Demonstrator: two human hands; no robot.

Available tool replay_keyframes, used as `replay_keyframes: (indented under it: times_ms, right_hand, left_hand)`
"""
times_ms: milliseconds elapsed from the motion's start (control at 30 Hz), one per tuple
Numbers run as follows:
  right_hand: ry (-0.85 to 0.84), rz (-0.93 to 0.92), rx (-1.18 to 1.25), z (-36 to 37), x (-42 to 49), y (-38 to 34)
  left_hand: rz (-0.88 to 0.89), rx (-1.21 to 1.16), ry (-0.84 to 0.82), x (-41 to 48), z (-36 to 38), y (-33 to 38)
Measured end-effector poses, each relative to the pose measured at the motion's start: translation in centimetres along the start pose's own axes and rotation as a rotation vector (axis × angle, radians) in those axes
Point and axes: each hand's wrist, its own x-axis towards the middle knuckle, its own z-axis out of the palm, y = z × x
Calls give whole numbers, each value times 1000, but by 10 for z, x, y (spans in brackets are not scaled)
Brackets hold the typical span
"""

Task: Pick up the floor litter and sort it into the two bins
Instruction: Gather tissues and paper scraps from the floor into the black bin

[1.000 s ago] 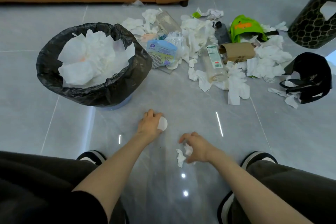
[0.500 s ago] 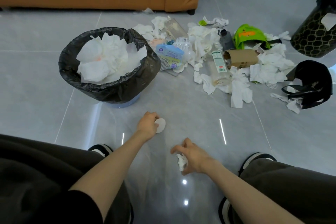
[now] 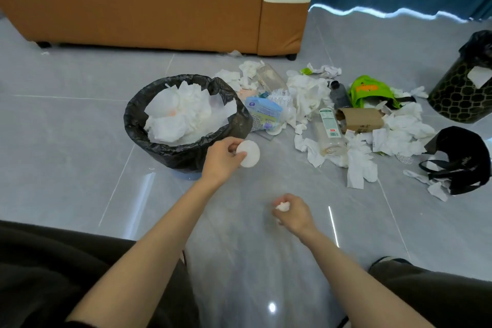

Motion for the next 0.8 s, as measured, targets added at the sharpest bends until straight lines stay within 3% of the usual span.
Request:
replay_keyframes:
  times_ms: [100,233,400,467,567,733,800]
  right_hand:
    - [71,-1,280,-12,15,-68]
    - [16,-172,319,-20,27,-162]
    - [-109,-271,327,-1,41,-235]
    - [-158,-269,371,12,47,-248]
    - [-132,-255,362,24,54,-247]
    - [183,-387,185,19,58,-221]
    - [236,-382,150,17,60,-209]
  left_hand:
    - [38,-75,111,8,-32,20]
    - [3,-197,282,24,-76,19]
    - [-109,-362,367,38,-110,11]
    - [-121,-309,364,37,-119,8]
    - [-107,-42,346,35,-124,1]
    - [36,147,329,31,-112,-7]
    - [69,198,257,38,-103,-9]
